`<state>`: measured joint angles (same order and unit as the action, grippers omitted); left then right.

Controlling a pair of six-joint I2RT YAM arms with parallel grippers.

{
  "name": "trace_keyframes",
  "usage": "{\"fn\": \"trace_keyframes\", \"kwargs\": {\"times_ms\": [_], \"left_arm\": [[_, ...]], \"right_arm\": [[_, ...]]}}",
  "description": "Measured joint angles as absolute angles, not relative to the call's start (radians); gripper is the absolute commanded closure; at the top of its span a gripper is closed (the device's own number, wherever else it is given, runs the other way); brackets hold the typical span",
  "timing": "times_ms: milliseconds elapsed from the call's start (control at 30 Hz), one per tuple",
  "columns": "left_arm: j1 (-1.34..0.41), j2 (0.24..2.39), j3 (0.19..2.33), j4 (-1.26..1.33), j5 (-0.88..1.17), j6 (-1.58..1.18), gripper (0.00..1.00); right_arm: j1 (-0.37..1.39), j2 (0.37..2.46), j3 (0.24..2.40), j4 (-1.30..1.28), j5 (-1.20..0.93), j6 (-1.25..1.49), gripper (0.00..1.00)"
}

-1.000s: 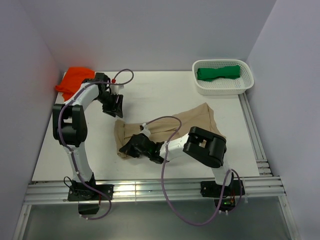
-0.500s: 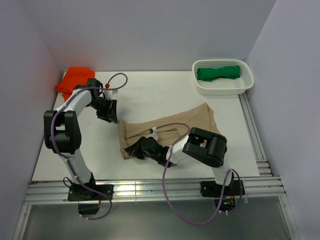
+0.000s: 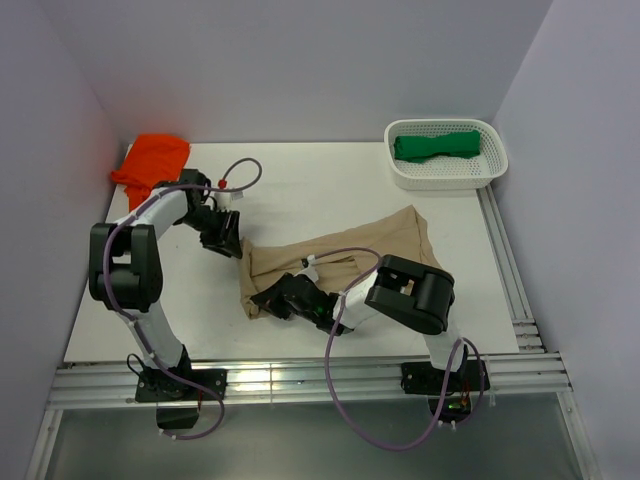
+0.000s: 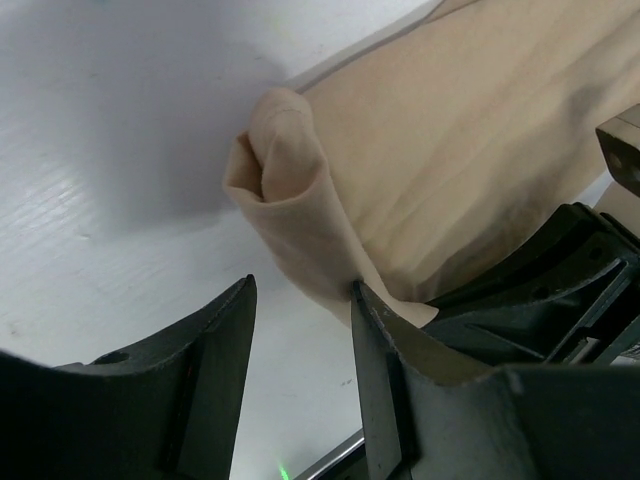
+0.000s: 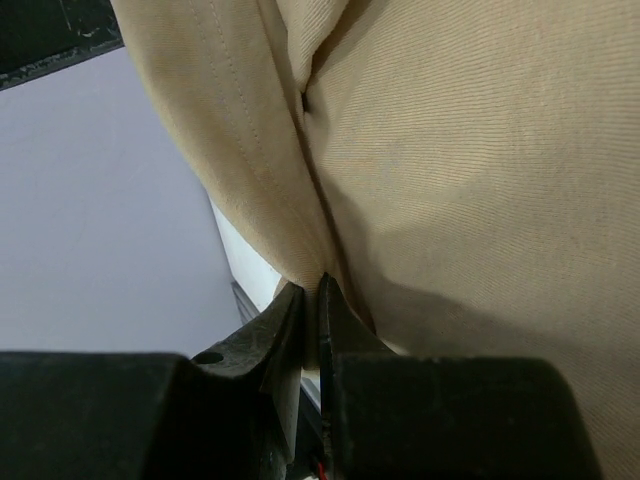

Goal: Roll the t-shirts
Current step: Roll the tshirt

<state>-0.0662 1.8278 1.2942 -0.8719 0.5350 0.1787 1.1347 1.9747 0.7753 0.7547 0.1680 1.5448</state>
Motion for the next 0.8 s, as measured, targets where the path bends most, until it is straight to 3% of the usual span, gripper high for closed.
{"fn": "trace_keyframes", "kwargs": {"times_ms": [300,500,633,800], "left_arm": [[-0.115,1.876,1.304,-0.822,0.513,0.141,0.56],[-0.161,1.922,1.327,-0.808,0.448,0.11,0.56],[-0.192,1.932,1.339,-0.804,0.41,0.109,0.56],[-0.216,1.945,1.359,-0.806,0.365,0.109,0.57]], "right_arm": [[1.134,1.951,0.76,0.724,0.182,1.547,0.91],[1.135,1.892,0.758,0.633,0.209,1.521,0.79],[1.139,1.853,0.76,0.563,0.229,1.485,0.62],[1.153,1.84,0.796,0.435,0.258,1.427,0.57]]}}
